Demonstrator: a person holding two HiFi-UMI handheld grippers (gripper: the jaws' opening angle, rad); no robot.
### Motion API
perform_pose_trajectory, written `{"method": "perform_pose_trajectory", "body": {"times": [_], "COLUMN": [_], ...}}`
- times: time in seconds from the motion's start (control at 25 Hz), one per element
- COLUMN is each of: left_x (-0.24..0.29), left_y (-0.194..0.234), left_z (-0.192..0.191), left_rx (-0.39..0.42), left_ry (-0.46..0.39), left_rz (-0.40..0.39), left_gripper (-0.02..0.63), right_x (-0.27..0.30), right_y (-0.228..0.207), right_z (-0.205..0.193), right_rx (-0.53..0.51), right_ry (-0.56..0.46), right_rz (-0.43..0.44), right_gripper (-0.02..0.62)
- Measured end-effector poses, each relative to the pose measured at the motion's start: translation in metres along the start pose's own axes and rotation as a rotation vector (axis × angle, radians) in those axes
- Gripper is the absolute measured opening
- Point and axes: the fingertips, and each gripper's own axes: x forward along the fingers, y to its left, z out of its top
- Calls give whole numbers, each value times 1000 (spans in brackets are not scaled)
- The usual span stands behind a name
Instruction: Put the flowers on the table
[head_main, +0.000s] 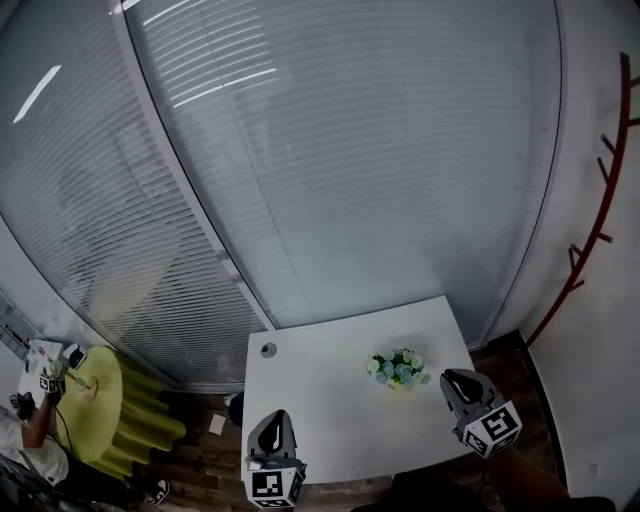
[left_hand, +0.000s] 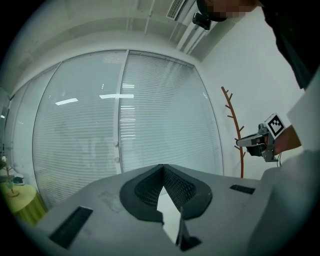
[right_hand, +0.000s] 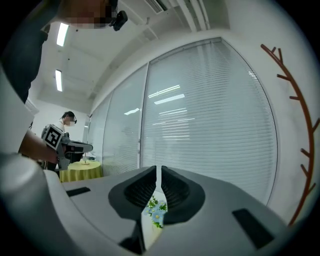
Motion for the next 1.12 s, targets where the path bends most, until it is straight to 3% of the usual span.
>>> {"method": "perform_pose_trajectory", "body": {"times": [0.12,0.44,1.12], "left_x": [-7,-11,-3], "left_y": [5,5,12], "left_z": [-9,-10,-8], "left_rx": [-10,-32,15], "left_ry": [28,67,38], "left_rz": [24,37,70], "left_gripper": [5,5,5], "right_x": [-5,-3,-4], "right_y": [5,2,-3], "right_z": [2,3,-12], "right_rx": [18,14,-1], "right_ry": [12,2,33], "right_rz": [21,21,43], "right_gripper": [15,15,15]}}
